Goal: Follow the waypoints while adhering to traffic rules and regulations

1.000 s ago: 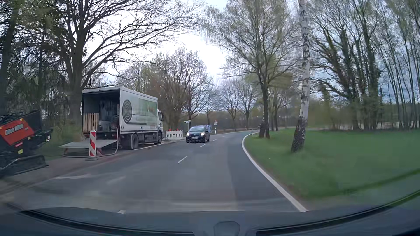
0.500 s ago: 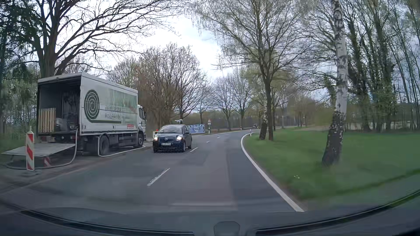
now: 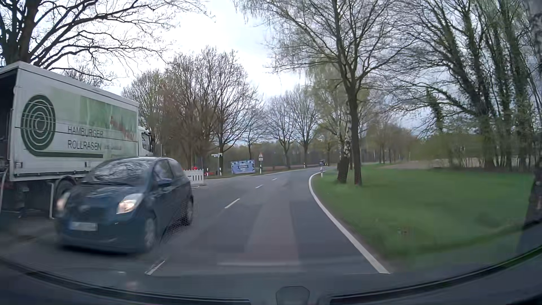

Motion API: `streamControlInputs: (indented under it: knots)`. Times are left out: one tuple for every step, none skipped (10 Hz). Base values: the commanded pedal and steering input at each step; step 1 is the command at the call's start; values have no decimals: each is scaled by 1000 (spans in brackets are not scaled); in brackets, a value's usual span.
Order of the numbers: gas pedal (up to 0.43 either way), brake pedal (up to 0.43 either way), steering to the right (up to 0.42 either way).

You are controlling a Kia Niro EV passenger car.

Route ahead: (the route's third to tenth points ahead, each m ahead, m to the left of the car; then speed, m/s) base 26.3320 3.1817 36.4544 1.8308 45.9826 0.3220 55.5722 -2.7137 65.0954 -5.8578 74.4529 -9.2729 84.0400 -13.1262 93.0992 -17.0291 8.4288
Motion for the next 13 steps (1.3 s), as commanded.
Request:
streamControlInputs:
  knots:
    - [79,0,25]
    - [87,0,25]
    - [87,0,25]
    - [87,0,25]
    - [87,0,25]
    - [87,0,24]
    - [87,0,24]
    - [87,0,24]
    - [87,0,24]
    - [87,0,23]
    - [87,0,21]
    - [87,0,19]
    - [87,0,18]
